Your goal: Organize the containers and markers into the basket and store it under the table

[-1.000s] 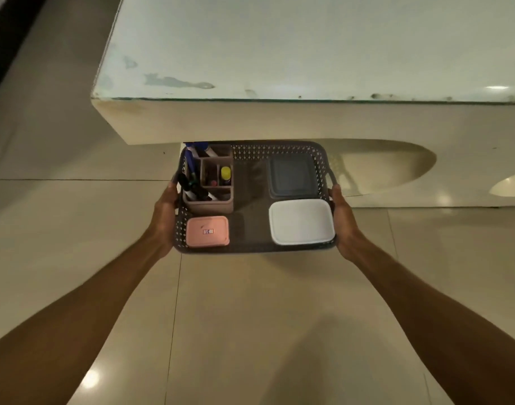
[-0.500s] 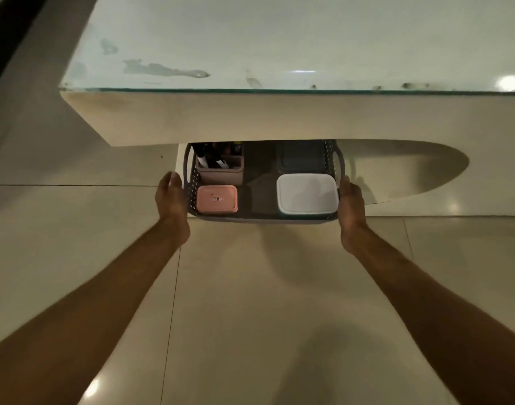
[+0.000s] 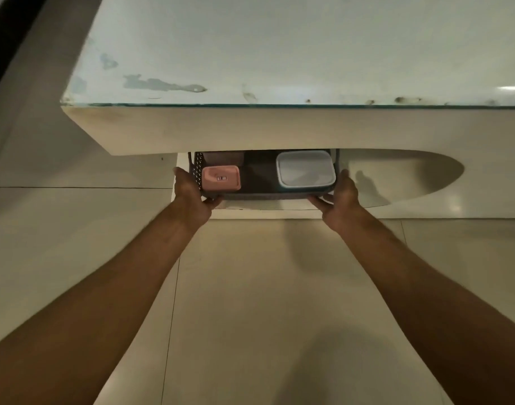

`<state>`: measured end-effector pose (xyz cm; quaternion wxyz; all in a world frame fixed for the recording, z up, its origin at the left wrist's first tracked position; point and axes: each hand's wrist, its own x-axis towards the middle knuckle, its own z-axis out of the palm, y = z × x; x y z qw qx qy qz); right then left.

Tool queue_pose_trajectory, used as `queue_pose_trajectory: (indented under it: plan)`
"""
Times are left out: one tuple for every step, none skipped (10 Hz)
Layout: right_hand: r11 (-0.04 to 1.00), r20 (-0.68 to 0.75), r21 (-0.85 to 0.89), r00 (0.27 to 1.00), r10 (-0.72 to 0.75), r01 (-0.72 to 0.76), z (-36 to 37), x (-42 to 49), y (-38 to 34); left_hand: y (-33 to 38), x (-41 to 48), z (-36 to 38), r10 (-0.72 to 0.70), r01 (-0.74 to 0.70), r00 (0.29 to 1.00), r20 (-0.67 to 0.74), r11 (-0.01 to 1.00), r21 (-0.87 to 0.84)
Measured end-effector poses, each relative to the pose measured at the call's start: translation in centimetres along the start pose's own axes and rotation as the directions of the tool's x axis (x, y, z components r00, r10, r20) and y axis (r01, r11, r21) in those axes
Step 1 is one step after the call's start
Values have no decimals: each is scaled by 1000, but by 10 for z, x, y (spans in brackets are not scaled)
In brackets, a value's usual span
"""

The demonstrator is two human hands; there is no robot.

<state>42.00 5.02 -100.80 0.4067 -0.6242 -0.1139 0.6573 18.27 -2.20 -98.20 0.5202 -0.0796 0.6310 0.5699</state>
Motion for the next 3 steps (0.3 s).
queue_pose_trajectory:
  plan:
    - [1000, 34, 16, 999, 8, -9, 8, 2, -7, 11, 3, 11, 11, -11, 1000, -2, 999, -45]
    - [1000, 80, 1, 997, 17, -17, 7, 4, -11, 18, 6, 12, 11, -8, 1000, 23, 996, -92]
    - [999, 89, -14, 995, 35, -34, -1, 3, -9, 10, 8, 2, 1, 1, 1000, 14, 991, -131]
